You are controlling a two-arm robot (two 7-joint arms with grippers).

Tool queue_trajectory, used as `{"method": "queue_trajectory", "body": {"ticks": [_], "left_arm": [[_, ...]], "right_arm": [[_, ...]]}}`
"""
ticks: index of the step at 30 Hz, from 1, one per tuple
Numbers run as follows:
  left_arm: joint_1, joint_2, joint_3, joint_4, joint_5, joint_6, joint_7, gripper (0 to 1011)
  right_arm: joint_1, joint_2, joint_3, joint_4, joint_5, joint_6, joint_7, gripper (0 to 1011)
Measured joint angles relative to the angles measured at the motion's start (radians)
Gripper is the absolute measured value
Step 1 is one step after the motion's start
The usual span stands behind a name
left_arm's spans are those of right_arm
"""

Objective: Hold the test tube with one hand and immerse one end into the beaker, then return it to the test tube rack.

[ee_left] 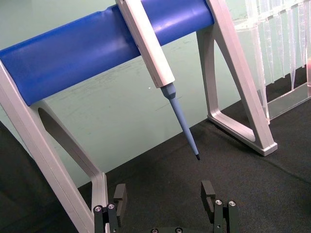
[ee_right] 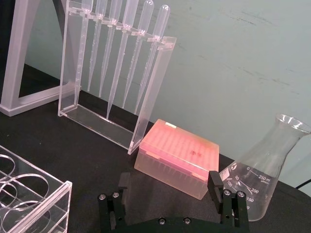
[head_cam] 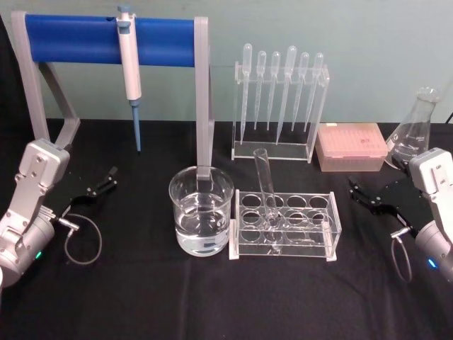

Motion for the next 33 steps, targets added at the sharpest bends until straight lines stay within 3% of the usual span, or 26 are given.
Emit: {"method": "queue_trajectory", "body": {"ticks": [29,33], "left_arm": [[0.0,0.0,0.0,0.0,0.0,0.0,0.0,1000],[0.0,0.0,0.0,0.0,0.0,0.0,0.0,1000]], "right_arm": [[0.0,0.0,0.0,0.0,0.0,0.0,0.0,1002],[-0.04,0.02,0.025,-0.052,-0.011,-0.002,-0.019,1002]]}}
